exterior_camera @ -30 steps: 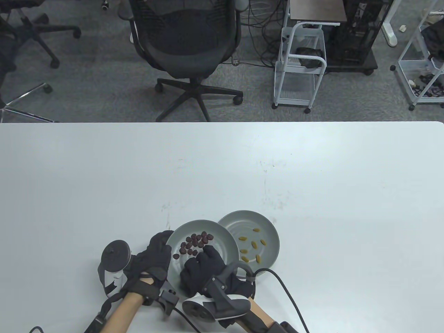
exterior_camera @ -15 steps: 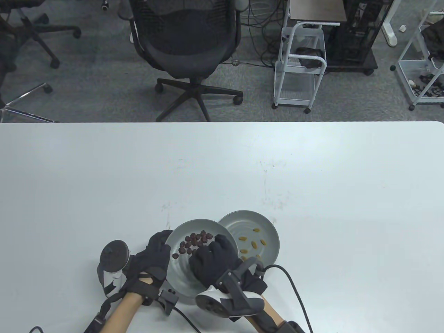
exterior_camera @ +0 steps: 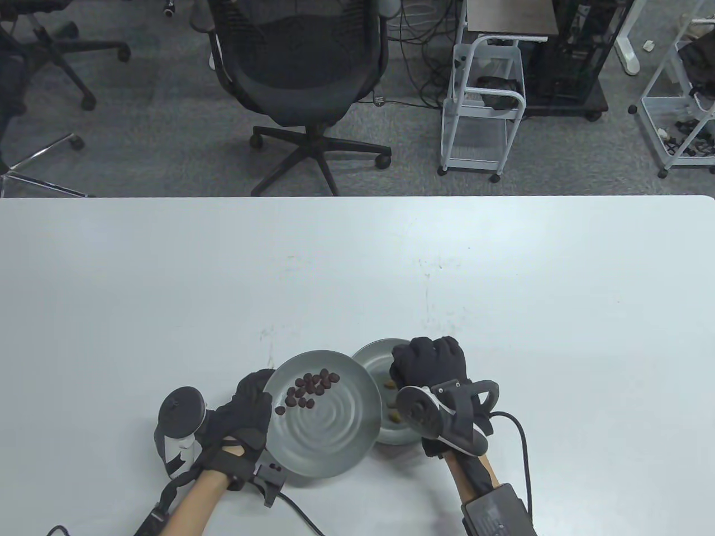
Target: Pick raisins with hand pinch into plate
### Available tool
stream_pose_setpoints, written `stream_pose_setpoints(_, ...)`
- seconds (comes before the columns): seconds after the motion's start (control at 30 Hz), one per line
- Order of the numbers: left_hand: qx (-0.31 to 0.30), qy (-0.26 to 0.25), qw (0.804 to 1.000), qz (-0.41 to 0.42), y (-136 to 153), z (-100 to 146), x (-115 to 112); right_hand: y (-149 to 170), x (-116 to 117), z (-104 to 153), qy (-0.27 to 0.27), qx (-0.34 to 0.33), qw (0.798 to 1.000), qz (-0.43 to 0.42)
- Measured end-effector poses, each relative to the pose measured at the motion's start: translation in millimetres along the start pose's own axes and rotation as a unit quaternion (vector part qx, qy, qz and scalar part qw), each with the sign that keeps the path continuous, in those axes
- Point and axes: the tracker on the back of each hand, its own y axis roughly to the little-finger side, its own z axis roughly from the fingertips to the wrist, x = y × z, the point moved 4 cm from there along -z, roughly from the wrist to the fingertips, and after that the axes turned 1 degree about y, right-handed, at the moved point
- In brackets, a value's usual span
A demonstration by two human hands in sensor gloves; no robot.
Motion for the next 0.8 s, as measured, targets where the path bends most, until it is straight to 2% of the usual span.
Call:
stream_pose_setpoints(0.17, 0.0, -0.004, 1.0, 0.002, -0.4, 0.1, 1.6, 7.7, 29.0, -5.2, -0.064, 0.008, 0.998, -0.005)
stream_pose_setpoints(0.43, -0.001, -0.017, 1.0, 0.017, -2.0, 1.2, 13.0, -14.3, 79.1, -3.9, -0.194, -0.038, 0.978, -0.06)
stream_pose_setpoints(0.53, 0.0, -0.021, 1.0, 0.016, -1.4, 1.2, 14.9, -20.7, 89.1, -1.9, -0.215, -0.05, 0.974, -0.048)
stream_pose_setpoints(0.8, 0.002, -0.021, 1.0, 0.015, -1.5, 1.0, 14.7, -33.1, 95.3, 0.7, -0.221, -0.072, 0.972, -0.021)
